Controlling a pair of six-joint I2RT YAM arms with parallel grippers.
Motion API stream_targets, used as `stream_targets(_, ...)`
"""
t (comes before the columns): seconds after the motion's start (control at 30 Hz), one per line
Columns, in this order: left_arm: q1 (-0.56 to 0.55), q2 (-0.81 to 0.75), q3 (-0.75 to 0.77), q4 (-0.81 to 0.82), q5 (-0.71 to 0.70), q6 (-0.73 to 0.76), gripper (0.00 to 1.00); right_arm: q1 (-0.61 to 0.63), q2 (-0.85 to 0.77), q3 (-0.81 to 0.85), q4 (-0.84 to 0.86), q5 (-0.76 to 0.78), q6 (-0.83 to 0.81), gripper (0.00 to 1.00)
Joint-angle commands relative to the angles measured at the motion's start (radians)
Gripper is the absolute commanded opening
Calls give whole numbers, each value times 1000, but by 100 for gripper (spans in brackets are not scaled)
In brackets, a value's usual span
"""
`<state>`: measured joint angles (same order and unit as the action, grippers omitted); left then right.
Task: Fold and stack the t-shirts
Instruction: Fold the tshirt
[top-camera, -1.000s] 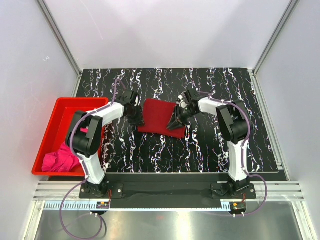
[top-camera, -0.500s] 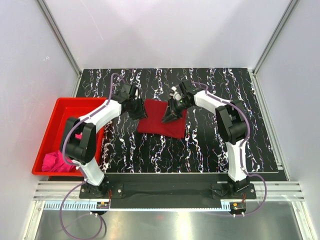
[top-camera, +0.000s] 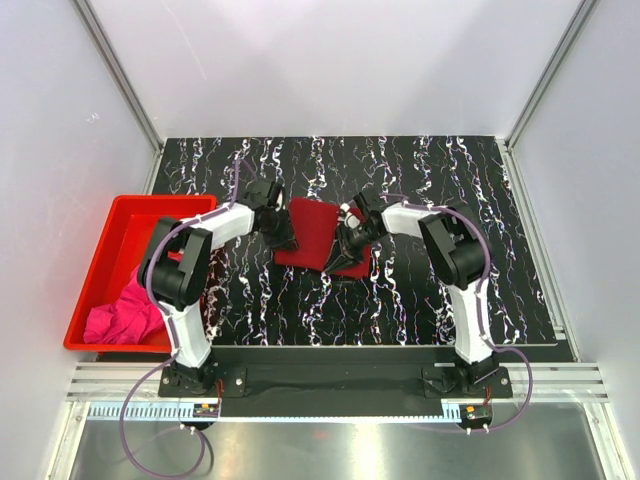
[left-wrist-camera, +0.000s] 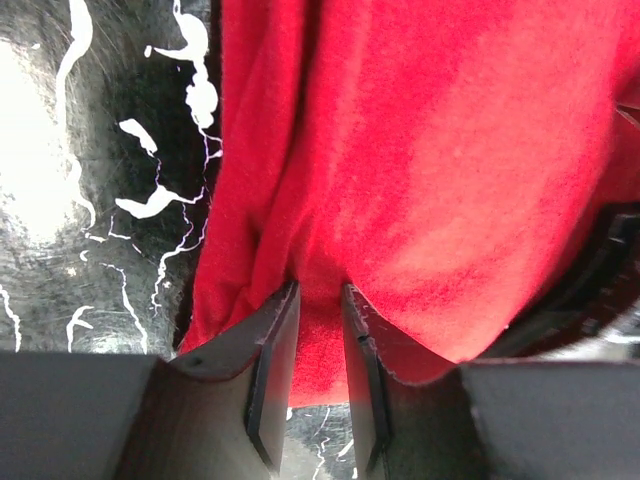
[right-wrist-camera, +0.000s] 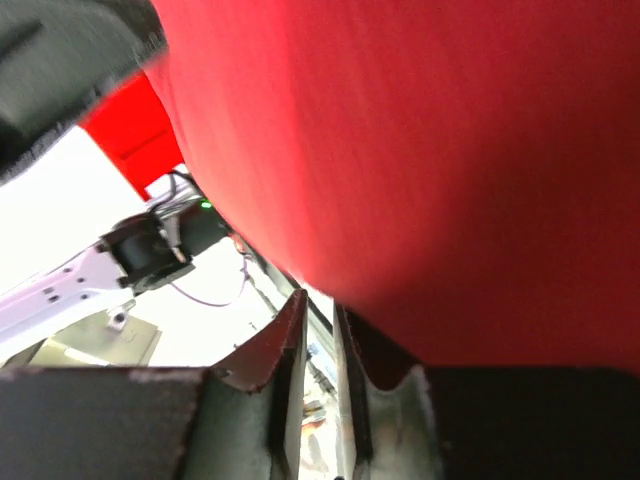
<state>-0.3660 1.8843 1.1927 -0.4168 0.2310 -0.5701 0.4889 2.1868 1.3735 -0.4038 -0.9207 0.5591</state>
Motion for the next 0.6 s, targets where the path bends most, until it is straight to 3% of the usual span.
stream_targets(0.0, -10, -36, -28, -46, -105, 62, 31, -7, -159, 7, -113, 115, -77, 26)
stream_targets(0.03, -13, -63, -10, -72, -119, 78, 31, -9, -182, 18, -168, 141, -90, 36)
stream_targets(0.1, -19, -96, 7, -99, -131, 91, 32, -29, -246, 35, -196, 197, -100, 44)
stream_targets(0.17, -22, -149, 37, -137, -142, 108, 35, -68, -295, 36, -198, 265, -73, 67)
stream_targets(0.23, -27, -186, 70, -177, -148, 113, 36, -102, -312, 38, -187, 308, -56, 78)
stream_targets(0.27, -27, -223, 79, -188, -151, 115, 38, -119, -315, 39, -179, 330, -47, 88)
stream_targets(0.4, -39, -309, 113, -237, -148, 102, 39, -211, -268, 93, -161, 396, -27, 92)
stream_targets(0.57, -53, -393, 114, -269, -134, 88, 40, -254, -156, 159, -150, 496, -42, 84)
